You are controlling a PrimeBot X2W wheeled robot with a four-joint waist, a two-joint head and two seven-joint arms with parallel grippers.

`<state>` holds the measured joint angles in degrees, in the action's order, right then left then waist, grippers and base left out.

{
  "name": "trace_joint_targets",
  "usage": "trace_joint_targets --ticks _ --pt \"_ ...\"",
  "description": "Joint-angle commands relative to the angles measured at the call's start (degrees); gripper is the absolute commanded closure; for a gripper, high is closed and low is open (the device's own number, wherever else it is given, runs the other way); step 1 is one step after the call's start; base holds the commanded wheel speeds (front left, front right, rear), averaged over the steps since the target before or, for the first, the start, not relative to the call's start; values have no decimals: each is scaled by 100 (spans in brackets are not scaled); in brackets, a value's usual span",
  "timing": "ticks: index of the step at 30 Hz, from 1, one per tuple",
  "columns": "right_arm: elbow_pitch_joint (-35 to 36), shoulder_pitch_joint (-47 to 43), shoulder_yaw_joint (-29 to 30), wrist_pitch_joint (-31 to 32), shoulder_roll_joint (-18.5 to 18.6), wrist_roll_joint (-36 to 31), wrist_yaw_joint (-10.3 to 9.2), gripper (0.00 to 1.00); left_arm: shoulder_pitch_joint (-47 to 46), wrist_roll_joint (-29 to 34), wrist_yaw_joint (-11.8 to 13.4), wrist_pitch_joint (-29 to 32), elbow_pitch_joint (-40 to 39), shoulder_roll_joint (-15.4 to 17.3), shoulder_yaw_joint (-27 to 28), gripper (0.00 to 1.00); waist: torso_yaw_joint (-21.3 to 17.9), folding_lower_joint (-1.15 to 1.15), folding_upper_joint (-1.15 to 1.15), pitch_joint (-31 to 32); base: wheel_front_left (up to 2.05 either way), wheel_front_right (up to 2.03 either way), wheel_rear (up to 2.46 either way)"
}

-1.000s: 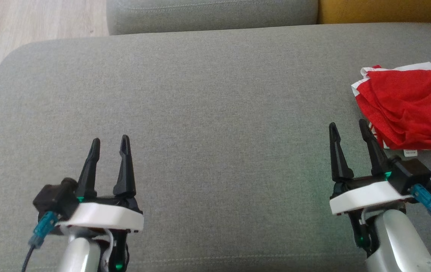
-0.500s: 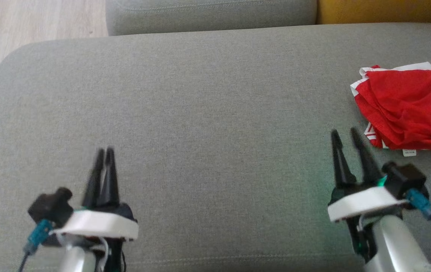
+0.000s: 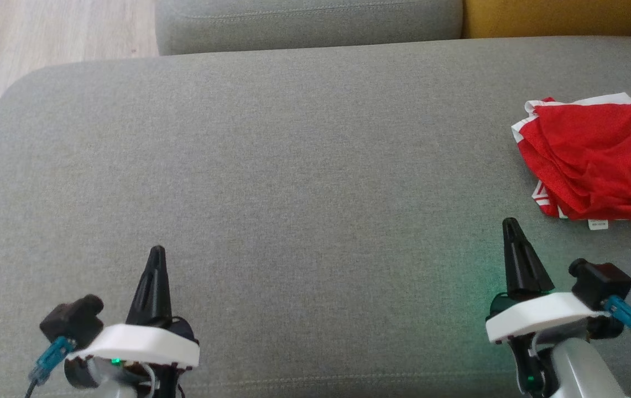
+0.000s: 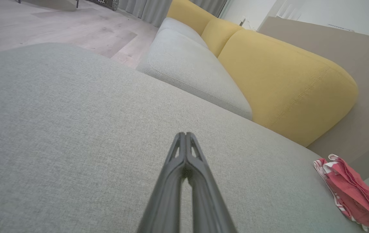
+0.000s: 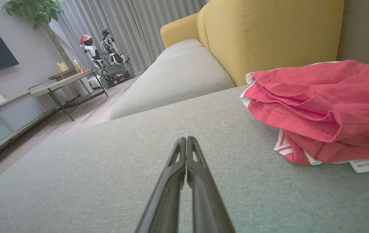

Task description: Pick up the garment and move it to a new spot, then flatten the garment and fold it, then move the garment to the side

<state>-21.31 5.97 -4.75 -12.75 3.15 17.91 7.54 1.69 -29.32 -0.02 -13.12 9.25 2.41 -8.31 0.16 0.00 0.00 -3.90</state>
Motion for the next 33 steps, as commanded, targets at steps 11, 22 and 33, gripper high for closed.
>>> trace_joint_targets --ticks 11,22,33 --pt "262 215 113 191 52 897 -1 100 -318 -759 -105 182 -93 79 182 100 -1 0 0 39 0 0 0" --pt "315 191 193 355 66 1636 -2 100 -367 -1397 -176 343 -36 106 283 100 -3 0 0 76 0 0 0" --pt "363 169 271 509 75 2305 -2 100 -409 -1973 -240 496 16 124 382 100 -4 0 0 109 0 0 0"
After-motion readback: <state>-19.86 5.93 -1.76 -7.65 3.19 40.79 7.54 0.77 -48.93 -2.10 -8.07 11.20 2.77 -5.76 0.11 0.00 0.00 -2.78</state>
